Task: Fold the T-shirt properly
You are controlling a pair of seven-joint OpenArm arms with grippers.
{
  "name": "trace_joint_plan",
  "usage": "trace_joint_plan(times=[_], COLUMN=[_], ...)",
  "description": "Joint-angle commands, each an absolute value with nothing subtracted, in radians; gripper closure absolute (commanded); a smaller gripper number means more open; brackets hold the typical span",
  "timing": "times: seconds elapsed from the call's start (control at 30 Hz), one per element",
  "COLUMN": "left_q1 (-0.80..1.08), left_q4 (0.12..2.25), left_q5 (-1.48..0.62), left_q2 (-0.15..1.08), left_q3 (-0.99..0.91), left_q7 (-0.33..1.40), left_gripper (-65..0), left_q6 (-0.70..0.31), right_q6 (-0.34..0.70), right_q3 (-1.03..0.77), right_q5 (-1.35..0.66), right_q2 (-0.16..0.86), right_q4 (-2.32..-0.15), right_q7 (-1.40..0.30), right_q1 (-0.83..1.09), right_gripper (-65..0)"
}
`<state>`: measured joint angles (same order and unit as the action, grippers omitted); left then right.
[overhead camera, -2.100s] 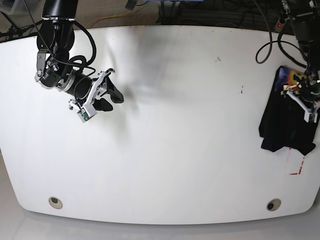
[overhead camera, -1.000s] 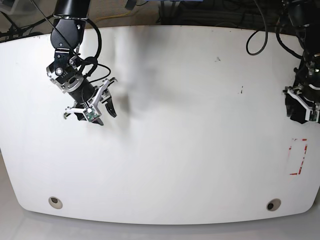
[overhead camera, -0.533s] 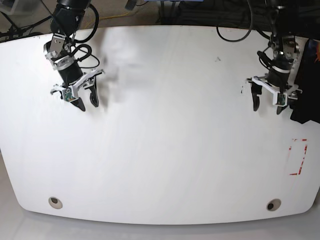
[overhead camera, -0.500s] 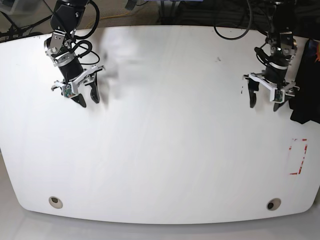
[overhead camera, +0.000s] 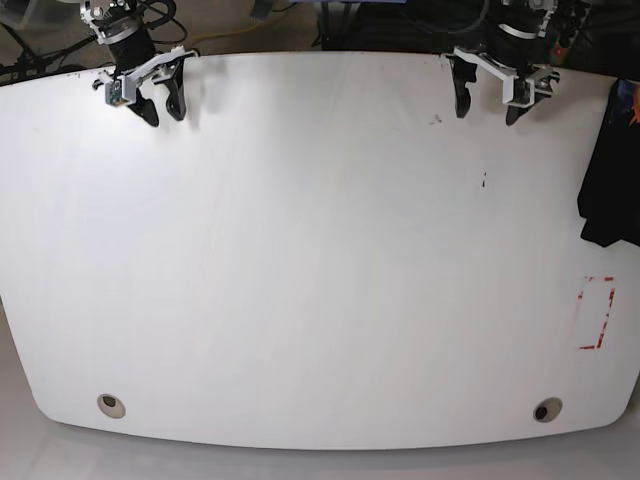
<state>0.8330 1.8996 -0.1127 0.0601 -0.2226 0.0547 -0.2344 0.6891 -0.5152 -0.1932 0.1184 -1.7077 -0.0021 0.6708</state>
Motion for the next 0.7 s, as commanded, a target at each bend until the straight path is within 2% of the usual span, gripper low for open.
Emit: trace_joint_plan(times=[0.0,0.4,0.53,0.67], left_q1=[0.888,1.155,1.193,1.153], left_q4=[1.923,1.905,1.804,1.632], left_q5=[-0.122,-0.124,-0.124,-0.122], left_q2=[0.045,-0.041,-0.051,-0.050], left_q3=[-0.228,-0.228,-0.228,-0.226], left_q7=[0.025,0.025,0.025,0.024], left_gripper=[-43.9,-43.9,-43.9,-43.9], left_q6=[-0.231,-0.232,-0.232,-0.234], right_q6=[0.698,0.698,0.698,0.698], right_q3=[-0.519,-0.506,-0.444,-0.361], right_q5=[-0.236,-0.334,-0.331,-0.315], right_q2=[0.127,0.127,0.128,0.156], right_q4=[-1.748,-1.748,-1.698,-1.575], right_q7=[0.031,0.031,0.031,0.031], right_q1=[0.731,1.044,1.132,1.136], right_gripper=[-26.0,-26.0,-26.0,-26.0])
